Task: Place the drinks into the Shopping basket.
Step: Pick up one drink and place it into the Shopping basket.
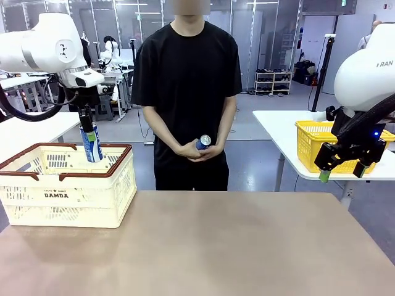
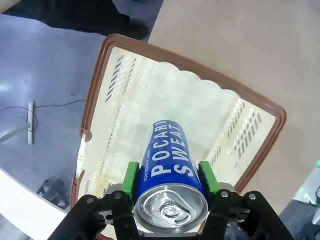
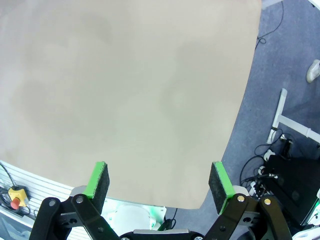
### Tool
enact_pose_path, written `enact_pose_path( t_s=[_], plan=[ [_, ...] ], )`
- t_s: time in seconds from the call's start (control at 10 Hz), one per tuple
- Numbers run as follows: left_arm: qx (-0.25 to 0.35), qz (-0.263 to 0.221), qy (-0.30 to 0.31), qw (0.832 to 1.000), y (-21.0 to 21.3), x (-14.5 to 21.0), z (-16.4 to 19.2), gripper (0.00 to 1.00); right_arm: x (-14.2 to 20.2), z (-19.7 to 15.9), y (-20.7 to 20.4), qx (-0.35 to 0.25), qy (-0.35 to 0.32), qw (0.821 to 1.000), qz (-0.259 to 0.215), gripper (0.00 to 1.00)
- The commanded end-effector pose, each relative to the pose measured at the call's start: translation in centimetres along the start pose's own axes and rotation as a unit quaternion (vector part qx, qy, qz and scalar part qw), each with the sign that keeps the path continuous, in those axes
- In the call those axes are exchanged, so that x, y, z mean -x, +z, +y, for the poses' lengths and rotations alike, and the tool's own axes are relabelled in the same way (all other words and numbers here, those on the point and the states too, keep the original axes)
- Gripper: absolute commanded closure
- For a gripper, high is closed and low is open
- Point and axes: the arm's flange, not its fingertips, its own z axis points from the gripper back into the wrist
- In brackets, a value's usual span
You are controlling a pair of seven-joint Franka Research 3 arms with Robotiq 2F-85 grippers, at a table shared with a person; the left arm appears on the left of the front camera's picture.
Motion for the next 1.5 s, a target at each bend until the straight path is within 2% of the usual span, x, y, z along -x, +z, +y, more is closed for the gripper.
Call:
enact_pose_path(
  t_s=[0.0, 0.2, 0.8, 1.4],
  plan=[
    [-0.001, 0.000, 0.000, 1.000, 0.1, 0.0, 0.0, 0.42, 0.0, -0.2, 0.3, 0.001, 0.000, 1.000, 0.002, 0.00],
    [0.005, -0.022, -0.027, 0.999, -2.3, -0.1, 1.3, 0.42, 0.0, -0.2, 0.3, 0.001, 0.000, 1.000, 0.002, 0.00],
    [0.038, 0.004, -0.062, 0.997, -10.8, -1.4, 3.5, 0.42, 0.0, -0.2, 0.3, 0.001, 0.000, 1.000, 0.002, 0.00],
    [0.030, 0.042, -0.068, 0.996, -15.8, -0.4, 5.7, 0.42, 0.0, -0.2, 0.3, 0.001, 0.000, 1.000, 0.002, 0.00]
  ],
)
